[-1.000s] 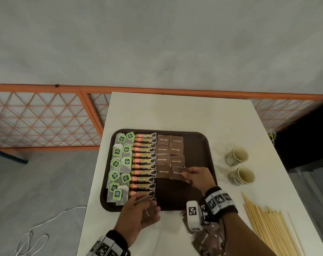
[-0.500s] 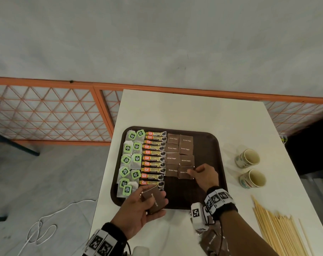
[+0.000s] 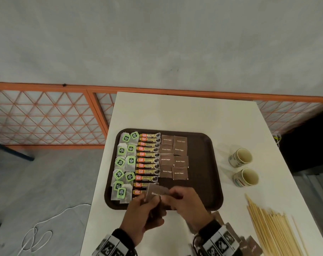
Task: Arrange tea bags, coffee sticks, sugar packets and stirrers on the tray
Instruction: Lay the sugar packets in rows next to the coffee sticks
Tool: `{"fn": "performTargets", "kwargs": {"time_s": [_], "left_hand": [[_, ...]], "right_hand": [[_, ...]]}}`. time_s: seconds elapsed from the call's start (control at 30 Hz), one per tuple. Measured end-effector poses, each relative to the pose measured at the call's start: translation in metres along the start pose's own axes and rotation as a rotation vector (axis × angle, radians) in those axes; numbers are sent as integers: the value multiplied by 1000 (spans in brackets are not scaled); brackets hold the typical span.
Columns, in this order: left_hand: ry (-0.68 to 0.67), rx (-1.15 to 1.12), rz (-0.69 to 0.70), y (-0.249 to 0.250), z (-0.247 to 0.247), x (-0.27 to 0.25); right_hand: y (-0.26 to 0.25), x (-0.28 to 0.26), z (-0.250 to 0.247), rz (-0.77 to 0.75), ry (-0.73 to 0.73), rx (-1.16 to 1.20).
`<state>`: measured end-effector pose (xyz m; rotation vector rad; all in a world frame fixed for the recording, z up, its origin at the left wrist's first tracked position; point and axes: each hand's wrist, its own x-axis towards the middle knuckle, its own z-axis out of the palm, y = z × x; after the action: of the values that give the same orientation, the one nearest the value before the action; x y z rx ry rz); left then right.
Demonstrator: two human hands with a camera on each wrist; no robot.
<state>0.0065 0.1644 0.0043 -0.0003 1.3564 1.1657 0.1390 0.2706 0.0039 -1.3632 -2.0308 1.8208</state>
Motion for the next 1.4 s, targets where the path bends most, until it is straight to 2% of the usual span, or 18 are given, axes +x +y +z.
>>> {"fn": "performTargets", "kwargs": {"time_s": [0.07,0.13,0.23,0.33,0.53,0.67,0.87,1.0,1.13,1.2,1.33,1.4], "left_hand": [[6,43,-43,-6,4,2],[11,53,-71,-9,6,5],[37,45,-106,-13,1,11],[57,14,-144,-13,-9,14],[91,-27,-84,-2,-29,11],[96,-90,-52,5,-33,9],[100,-267,-58,12,-31,7],[74,-355,-68,18,-27,3],[39,-341,-22,21,-24,2],[35,-310,14,20,-23,4],[-17,-354,59,17,-5,6],[-56,-385,51,14,9,5]], "right_hand": [[5,1,2,64,16,149],[10,5,3,99,32,154],[20,19,-1,163,154,131],[30,39,-3,271,270,269],[43,61,7,358,352,395],[51,69,9,364,375,367],[59,72,13,375,444,184],[56,72,13,374,438,48],[40,60,10,324,453,5],[19,42,4,202,383,-36],[-23,2,7,0,-29,-52],[-24,-7,12,-98,-57,-111]]}}
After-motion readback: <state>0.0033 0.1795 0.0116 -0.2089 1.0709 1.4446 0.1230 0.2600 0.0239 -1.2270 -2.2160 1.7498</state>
